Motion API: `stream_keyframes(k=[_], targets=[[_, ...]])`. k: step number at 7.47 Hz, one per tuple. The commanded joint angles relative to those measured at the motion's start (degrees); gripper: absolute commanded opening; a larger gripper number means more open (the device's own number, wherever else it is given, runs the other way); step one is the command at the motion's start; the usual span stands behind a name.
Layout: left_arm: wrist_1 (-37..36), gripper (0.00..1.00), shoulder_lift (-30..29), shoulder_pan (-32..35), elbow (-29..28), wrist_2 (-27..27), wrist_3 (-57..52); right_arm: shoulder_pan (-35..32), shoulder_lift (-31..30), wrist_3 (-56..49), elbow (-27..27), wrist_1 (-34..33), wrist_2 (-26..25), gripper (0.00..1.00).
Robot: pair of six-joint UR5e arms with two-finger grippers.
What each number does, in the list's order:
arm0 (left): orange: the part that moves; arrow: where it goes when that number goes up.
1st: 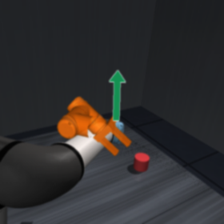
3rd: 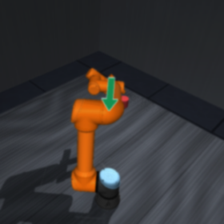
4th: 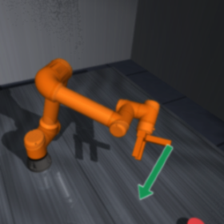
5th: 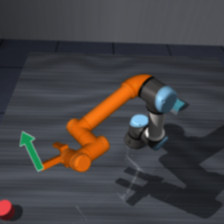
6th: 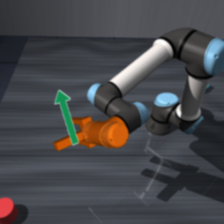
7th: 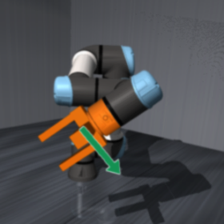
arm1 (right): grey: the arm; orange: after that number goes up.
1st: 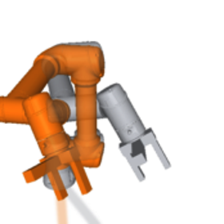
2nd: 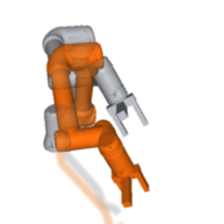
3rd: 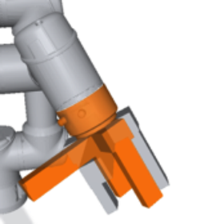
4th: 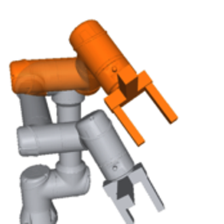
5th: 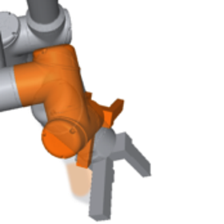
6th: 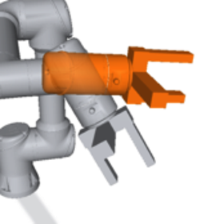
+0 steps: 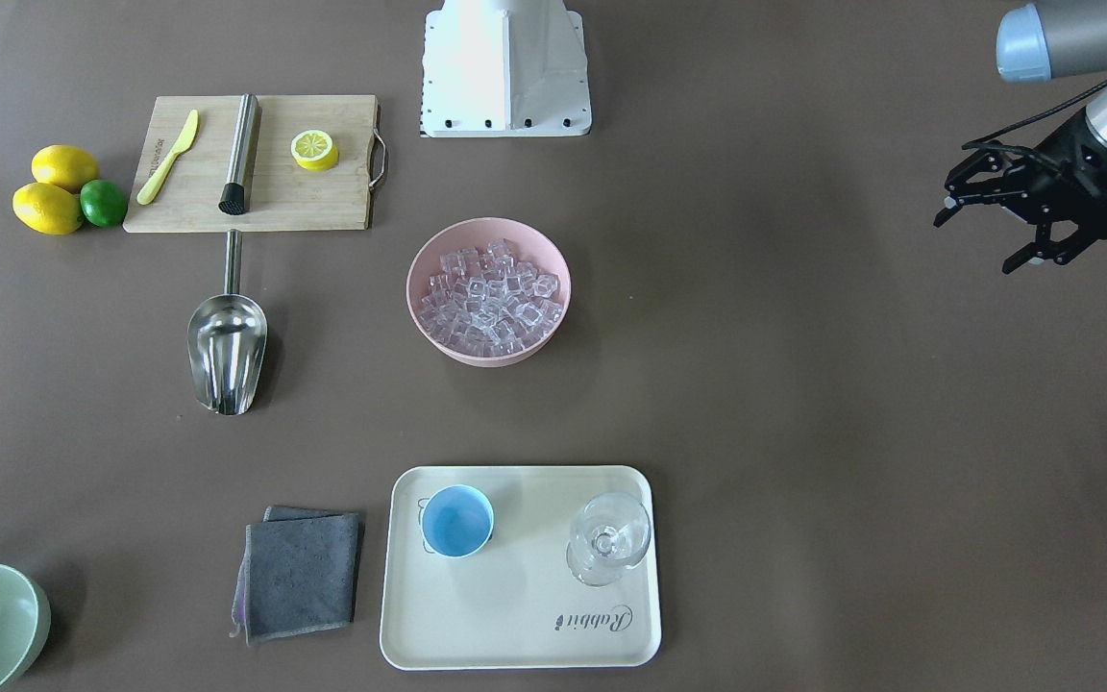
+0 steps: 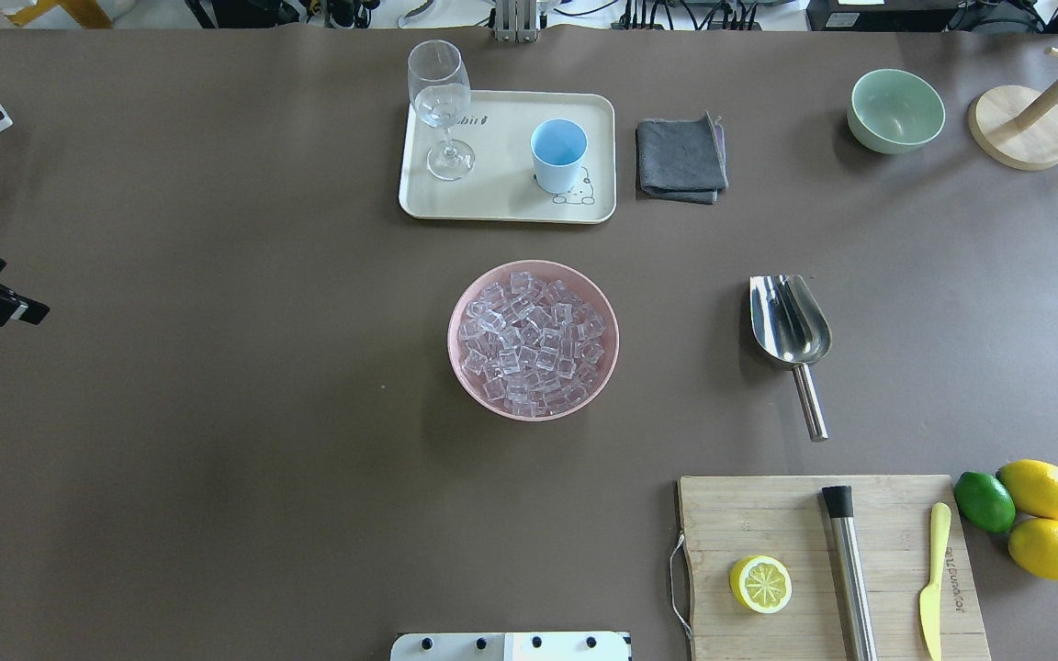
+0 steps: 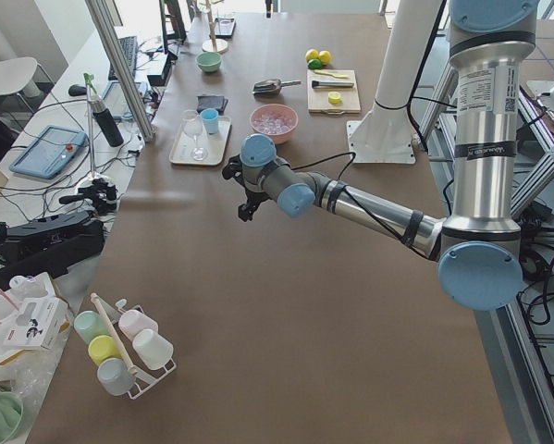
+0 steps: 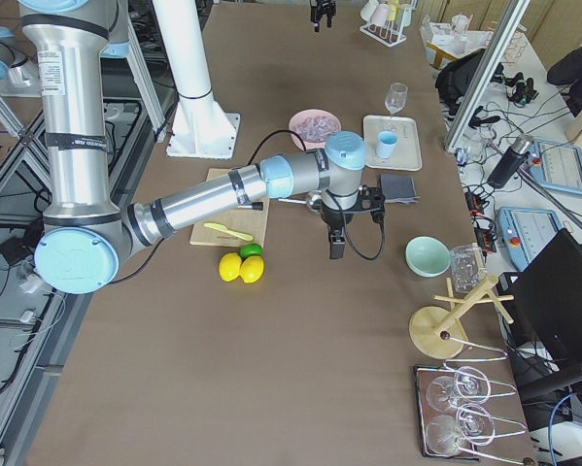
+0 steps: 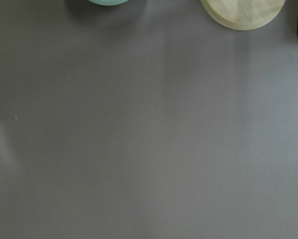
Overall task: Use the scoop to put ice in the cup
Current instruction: 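Move the right gripper to the scoop handle while the left nears the bowl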
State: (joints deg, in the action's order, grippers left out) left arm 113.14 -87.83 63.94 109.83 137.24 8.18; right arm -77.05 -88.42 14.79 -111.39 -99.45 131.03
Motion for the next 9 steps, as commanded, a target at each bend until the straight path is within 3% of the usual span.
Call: stream_keyframes(k=[1, 2, 4, 7, 9], targets=[[10.37, 0.98, -2.61, -7.41, -1.36, 0.04, 0.00, 11.53, 1.76, 20.12, -1.99, 7.75, -0.94, 0.99], [19.39, 0.98, -3.04, -9.17, -4.94, -0.22, 0.00, 15.84, 2.81, 25.15, -1.90, 8.65, -2.86, 0.99], [26.93, 0.98, -3.40, -15.31, -5.42, -0.57, 0.00, 23.66, 4.31, 32.38, -1.64, 9.53, -3.93, 0.99], [28.98, 0.98, -8.90, -18.15, -8.39, -1.19, -0.09, 35.80, 4.31, 44.60, 0.03, 18.91, -11.99, 0.99], [28.89, 0.98, -9.64, -22.26, -10.68, -4.94, -0.09, 42.13, 4.31, 49.87, 0.82, 20.60, -15.61, 0.99]])
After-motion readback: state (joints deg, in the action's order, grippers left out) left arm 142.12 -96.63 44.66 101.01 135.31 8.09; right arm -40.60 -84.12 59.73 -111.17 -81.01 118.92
